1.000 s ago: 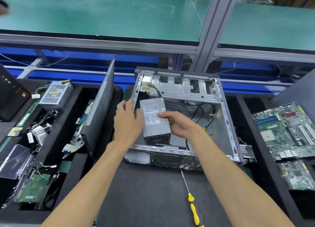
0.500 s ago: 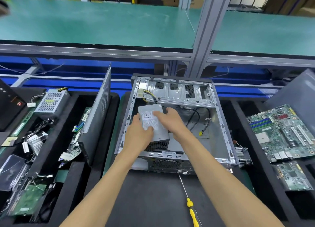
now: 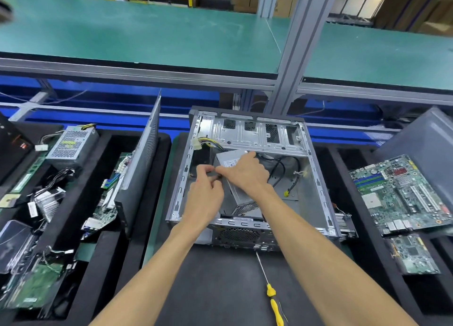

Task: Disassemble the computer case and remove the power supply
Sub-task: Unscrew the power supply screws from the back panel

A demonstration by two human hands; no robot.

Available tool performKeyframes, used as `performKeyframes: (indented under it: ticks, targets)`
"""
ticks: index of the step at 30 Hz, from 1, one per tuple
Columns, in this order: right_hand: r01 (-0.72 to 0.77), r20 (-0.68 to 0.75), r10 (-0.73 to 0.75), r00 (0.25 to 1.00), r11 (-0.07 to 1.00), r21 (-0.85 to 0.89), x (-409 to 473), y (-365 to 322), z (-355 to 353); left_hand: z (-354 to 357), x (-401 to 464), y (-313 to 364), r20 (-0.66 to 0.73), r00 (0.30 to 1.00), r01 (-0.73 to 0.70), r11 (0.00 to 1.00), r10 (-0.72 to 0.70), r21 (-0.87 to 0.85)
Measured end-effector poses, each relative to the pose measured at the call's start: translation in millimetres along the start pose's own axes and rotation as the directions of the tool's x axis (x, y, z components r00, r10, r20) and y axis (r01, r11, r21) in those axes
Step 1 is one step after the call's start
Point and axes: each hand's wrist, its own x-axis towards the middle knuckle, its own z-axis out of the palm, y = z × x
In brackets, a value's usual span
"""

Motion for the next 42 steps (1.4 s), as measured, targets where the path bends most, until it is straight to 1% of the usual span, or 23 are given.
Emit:
performKeyframes:
  ticks: [3,5,7,9,11,17,28,34,37,40,42]
  targets:
    - [0.032,-0.036,-0.032,0.999,0.999,0.004,-7,3,1,1,-5,1,-0.064,0.996,-0.065,0.997,0.068,0.049]
    - [0.053,-0.046,-0.053,0.998,0.999,-0.002,-11,4,-2,1,-8,-2,-0.093,0.989,-0.110,0.993,0.112,0.031]
    - [0.069,-0.062,-0.068,0.996,0.998,0.004,-16,6,-5,-2,-8,-5,-0.111,0.989,-0.107,0.993,0.102,-0.043]
    - [0.097,-0.072,-0.095,0.993,0.995,0.014,-21,9,-8,-4,-6,-7,-0.143,0.988,-0.078,0.990,0.061,-0.118]
    - [0.139,-0.082,-0.136,0.987,0.990,0.026,-27,12,-11,-5,-5,-7,-0.160,0.986,-0.068,0.985,0.042,-0.162]
    - [0.217,-0.154,-0.211,0.965,0.976,0.026,-37,22,-22,-4,-7,-6,-0.137,0.989,-0.086,0.982,0.063,-0.170]
    - [0.239,-0.264,-0.218,0.940,0.970,0.051,-42,47,-61,4,-2,-2,-0.123,0.989,-0.098,0.982,0.079,-0.163]
    - [0.273,-0.298,-0.207,0.932,0.942,0.197,-48,76,-79,3,1,2,-0.146,0.986,-0.113,0.972,0.084,-0.205]
    - [0.279,-0.282,-0.202,0.938,0.922,0.269,-54,89,-83,2,4,8,-0.164,0.980,-0.149,0.963,0.113,-0.224]
    - [0.310,-0.282,-0.226,0.932,0.901,0.304,-61,100,-87,2,10,13,-0.152,0.975,-0.187,0.966,0.161,-0.179]
    - [0.339,-0.299,-0.244,0.922,0.883,0.325,-65,104,-92,4,12,17,-0.096,0.974,-0.215,0.967,0.203,-0.138]
